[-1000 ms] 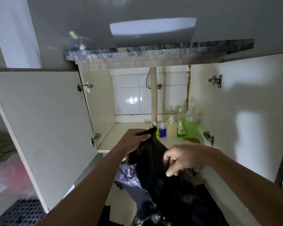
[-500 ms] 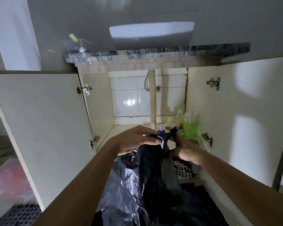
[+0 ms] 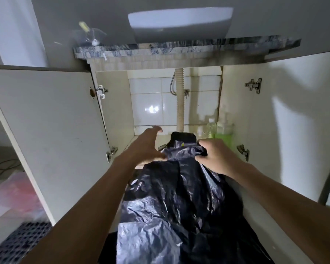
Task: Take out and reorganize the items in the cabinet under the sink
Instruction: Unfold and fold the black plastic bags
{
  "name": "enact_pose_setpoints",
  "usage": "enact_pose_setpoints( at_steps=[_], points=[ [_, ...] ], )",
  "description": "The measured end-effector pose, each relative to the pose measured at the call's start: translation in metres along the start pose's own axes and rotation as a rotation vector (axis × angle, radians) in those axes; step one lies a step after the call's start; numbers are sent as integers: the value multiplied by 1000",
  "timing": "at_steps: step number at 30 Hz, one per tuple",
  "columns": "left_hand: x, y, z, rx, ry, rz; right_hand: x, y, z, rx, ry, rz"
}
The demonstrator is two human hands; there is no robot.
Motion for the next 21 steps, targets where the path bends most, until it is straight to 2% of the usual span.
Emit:
enact_pose_setpoints(
  at_steps=[2, 4, 6, 7, 8, 12, 13, 15, 18, 21],
  points=[
    [22, -20, 9, -189, -51, 121, -16, -2, -1, 22, 131, 22],
    [27, -46, 21, -340, -52, 134, -27, -3, -1, 41, 200, 11],
    [18, -58, 26, -356, 3, 129, -30, -2, 0, 44, 232, 22],
    [12, -58, 24, -328, 16, 124, -26, -4, 2, -6, 217, 46],
    [7, -57, 22, -300, 16, 111, -17, -9, 4, -106, 161, 62],
    [2, -57, 24, -299, -69, -52, 25, -25, 42, -725, -156, 284],
    [3, -60, 26, -310, -99, -118, 36, -26, 50, -805, -207, 334],
    [6, -63, 29, -312, -153, -196, 49, -22, 53, -821, -243, 386],
    [8, -63, 25, -285, -174, -224, 58, -9, 40, -681, -231, 370],
    [7, -65, 22, -285, -157, -266, 61, -9, 49, -773, -255, 336]
  ],
)
Point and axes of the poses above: each hand's wrist, its own z-axis away from the middle knuckle, its own y-axis out of the back of the hand, x = y × z, the point moved 8 cm from there along -z, towards the middle knuckle, and after that the axes turned 11 degrees about x, right-handed, at the moved point
